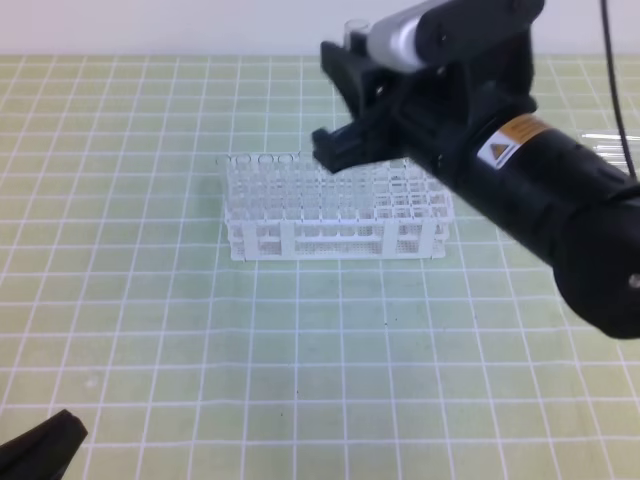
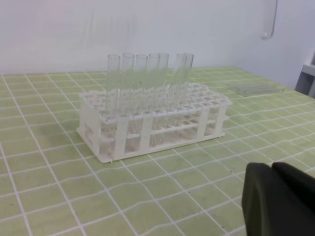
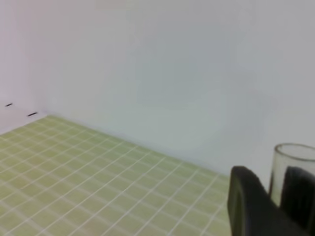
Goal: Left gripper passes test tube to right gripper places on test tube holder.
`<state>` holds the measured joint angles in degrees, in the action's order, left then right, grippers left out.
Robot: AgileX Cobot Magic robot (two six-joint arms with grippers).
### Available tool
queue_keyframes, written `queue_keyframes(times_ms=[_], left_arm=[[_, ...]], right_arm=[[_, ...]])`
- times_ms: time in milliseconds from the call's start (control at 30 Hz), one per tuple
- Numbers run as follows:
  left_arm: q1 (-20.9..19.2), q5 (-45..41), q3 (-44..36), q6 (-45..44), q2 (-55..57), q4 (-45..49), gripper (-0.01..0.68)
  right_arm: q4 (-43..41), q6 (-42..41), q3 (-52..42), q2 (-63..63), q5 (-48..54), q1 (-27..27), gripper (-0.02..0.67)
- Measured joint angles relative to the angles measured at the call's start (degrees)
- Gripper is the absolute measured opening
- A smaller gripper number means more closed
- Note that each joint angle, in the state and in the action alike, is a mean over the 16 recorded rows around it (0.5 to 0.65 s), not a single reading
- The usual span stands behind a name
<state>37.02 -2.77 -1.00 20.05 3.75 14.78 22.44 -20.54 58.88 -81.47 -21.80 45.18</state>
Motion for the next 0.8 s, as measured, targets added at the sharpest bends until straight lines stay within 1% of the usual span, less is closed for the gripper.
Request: queue_keyframes(times_ms=[367,800], left_arm=[[0.0,-0.02,0.0,-0.16,0.01,0.06,-0.001],[0.0,-0.07,0.07,-0.15,-0.03,0.06,-0.001]], right_arm=[[1.15,-0.64,-3.48,-1.7,-8.91,-3.69,0.091],[3.26,-1.51,-5.53,-5.08,-13.29,-4.26,0.091]])
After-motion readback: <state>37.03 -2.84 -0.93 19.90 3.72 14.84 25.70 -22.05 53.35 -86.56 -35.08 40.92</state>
